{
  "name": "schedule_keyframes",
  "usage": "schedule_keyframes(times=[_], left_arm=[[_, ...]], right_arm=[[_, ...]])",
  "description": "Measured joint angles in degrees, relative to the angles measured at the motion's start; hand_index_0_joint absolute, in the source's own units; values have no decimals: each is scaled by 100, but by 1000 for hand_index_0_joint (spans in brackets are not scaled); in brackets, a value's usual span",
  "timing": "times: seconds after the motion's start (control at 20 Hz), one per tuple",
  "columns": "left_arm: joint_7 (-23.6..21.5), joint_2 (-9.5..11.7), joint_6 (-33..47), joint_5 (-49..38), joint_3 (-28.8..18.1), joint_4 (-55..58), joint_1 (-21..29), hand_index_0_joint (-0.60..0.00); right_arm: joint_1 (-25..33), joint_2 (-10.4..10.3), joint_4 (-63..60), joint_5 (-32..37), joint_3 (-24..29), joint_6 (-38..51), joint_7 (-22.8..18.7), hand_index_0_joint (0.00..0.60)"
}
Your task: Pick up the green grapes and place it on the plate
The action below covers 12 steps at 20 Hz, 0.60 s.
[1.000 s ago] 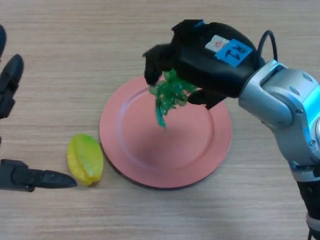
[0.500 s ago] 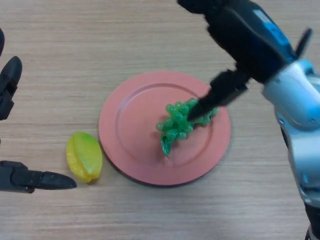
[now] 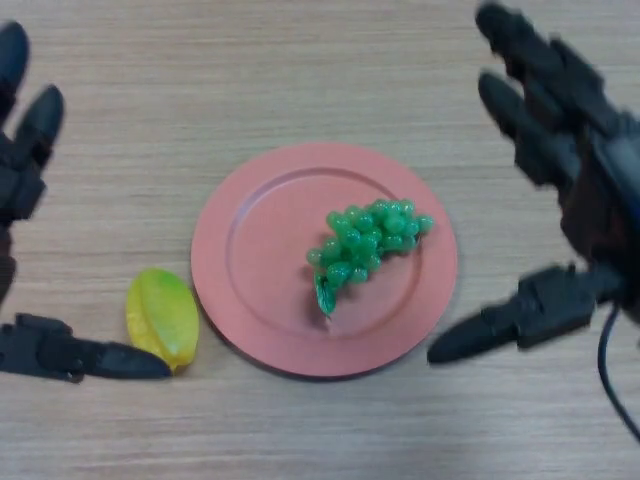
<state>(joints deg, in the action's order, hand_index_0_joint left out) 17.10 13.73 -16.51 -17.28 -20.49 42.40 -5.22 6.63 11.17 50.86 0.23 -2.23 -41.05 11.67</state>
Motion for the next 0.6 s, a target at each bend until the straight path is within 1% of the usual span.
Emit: schedule_keyframes(times=[0.05,0.15,0.2,0.25,0.3,0.35,0.4,0.5,0.6], left_arm=[[7,-28,0,0,3,1,-44,0],[12,-63,0,4,-13,126,-167,0],[42,-85,-1,23,-20,246,-228,0],[82,-128,-1,80,-16,322,-284,0],[168,-236,4,220,13,326,-346,0],[168,-296,4,319,84,326,-401,0],[172,-299,4,340,190,326,-458,0],[172,-298,0,345,190,333,-451,0],[169,-268,-159,338,188,445,-323,0]], right_arm=[[-200,27,76,2,-2,101,-96,0],[-518,107,132,-98,-87,599,-366,0],[-641,128,126,-419,-323,881,-391,0],[-706,124,121,-525,-488,969,-387,0],[-753,103,102,-556,-646,975,-335,0],[-767,78,81,-555,-676,975,-301,0],[-779,75,76,-557,-655,975,-300,0],[-838,73,81,-556,-644,977,-298,0],[-867,74,149,-554,-547,977,-257,0]])
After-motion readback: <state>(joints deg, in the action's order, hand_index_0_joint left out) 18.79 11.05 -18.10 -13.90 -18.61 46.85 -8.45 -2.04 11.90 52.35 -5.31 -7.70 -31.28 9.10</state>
